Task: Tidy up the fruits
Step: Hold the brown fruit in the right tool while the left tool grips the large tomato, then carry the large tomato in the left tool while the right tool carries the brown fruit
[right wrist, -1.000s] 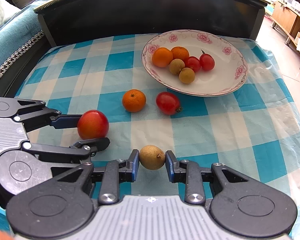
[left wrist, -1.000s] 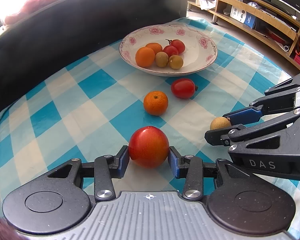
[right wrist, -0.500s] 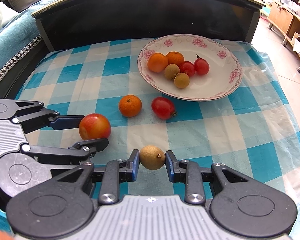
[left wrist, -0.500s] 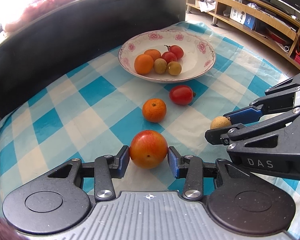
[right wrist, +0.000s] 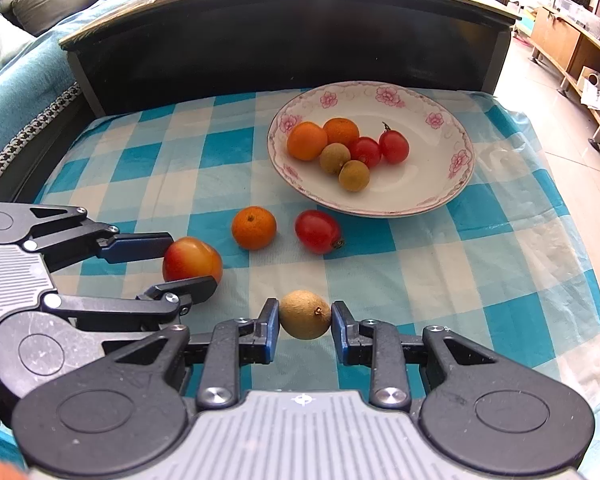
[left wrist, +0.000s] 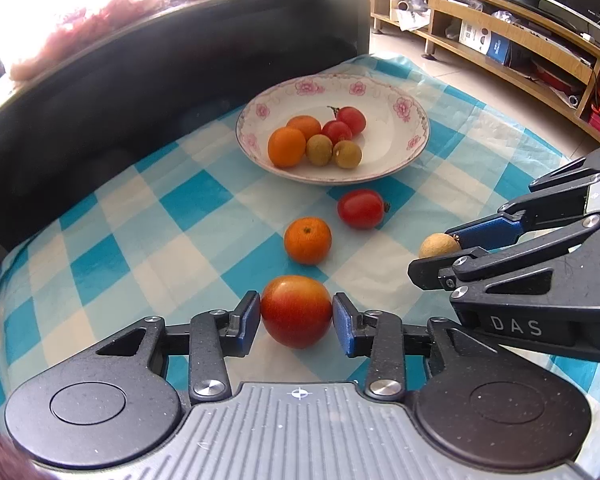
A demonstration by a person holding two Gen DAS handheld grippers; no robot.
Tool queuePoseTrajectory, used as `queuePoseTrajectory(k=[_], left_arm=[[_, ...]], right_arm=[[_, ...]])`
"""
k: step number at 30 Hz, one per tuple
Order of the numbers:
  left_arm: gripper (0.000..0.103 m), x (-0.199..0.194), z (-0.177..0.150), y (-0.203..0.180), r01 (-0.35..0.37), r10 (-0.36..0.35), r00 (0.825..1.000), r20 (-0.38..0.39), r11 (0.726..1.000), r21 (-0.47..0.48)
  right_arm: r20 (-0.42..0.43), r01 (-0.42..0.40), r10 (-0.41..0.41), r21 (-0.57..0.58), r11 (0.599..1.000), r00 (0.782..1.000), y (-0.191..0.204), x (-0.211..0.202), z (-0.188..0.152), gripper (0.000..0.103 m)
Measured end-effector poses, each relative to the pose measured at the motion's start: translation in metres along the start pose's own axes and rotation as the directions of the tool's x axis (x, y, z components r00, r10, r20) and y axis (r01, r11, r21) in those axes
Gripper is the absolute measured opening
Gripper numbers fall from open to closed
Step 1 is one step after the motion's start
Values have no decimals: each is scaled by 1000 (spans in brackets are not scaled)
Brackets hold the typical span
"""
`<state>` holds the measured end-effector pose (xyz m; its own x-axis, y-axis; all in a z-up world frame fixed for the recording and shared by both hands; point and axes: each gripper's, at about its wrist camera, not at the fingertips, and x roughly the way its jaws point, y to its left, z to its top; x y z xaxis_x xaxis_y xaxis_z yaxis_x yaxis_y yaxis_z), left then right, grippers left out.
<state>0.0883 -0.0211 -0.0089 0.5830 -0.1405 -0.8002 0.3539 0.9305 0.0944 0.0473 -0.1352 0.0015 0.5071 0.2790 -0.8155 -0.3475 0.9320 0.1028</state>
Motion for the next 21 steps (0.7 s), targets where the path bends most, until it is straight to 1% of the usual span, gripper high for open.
queuePoseTrajectory(k=[7, 12, 14, 18, 21], left_arm=[[45, 1, 2, 0, 3, -3, 1000, 7, 1000, 2], [47, 4, 2, 2, 13, -12, 1000, 9, 1000, -15], [49, 7, 2, 3, 16, -15, 1000, 1, 1000, -20], [49, 21, -1, 6, 45, -47, 998, -33, 997, -63], [49, 26, 0, 7, 40, -42, 999, -34, 997, -72]], right_arm=[[2, -6, 5, 11, 1000, 1000, -2, 0, 2, 32], [-4, -3, 3, 13, 1000, 1000, -3, 2, 2, 32], [-7, -6, 6, 17, 1000, 1000, -4, 3, 3, 32], [-12, -8, 8, 21, 1000, 1000, -5, 6, 3, 32], [-14, -6, 7, 24, 1000, 1000, -6, 7, 4, 32]])
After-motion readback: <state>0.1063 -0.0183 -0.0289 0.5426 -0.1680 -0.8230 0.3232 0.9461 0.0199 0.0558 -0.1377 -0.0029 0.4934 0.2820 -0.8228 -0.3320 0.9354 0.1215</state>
